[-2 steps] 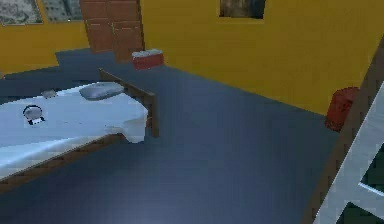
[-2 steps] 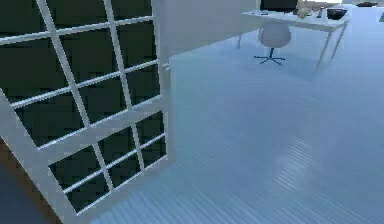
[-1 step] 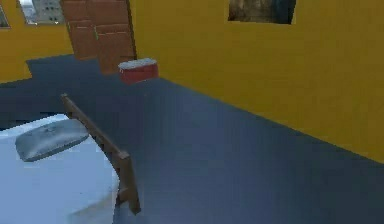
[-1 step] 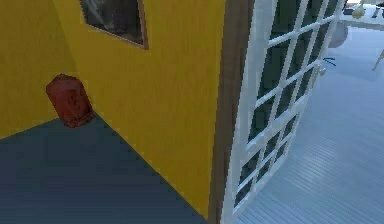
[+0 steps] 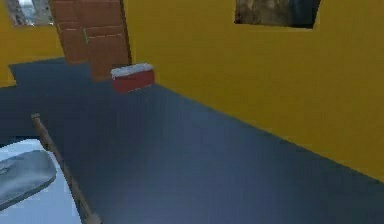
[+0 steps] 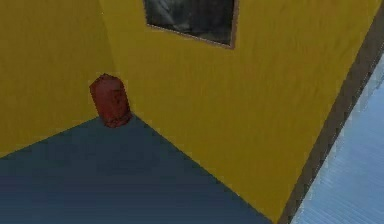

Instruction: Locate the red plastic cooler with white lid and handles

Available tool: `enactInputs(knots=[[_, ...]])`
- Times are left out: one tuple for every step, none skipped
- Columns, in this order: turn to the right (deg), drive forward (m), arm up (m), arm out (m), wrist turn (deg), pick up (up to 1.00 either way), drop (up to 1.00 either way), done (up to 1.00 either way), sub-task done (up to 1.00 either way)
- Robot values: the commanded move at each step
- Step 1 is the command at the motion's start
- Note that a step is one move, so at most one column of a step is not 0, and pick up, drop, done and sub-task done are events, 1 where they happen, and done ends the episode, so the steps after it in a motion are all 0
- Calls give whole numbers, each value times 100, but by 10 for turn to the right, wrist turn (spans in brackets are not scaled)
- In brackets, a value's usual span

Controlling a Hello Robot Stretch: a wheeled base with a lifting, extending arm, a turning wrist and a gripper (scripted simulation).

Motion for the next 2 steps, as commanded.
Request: enactInputs(knots=[[90,0,0,0,0,0,0,0,0],[0,80,0,0,0,0,0,0,0]])
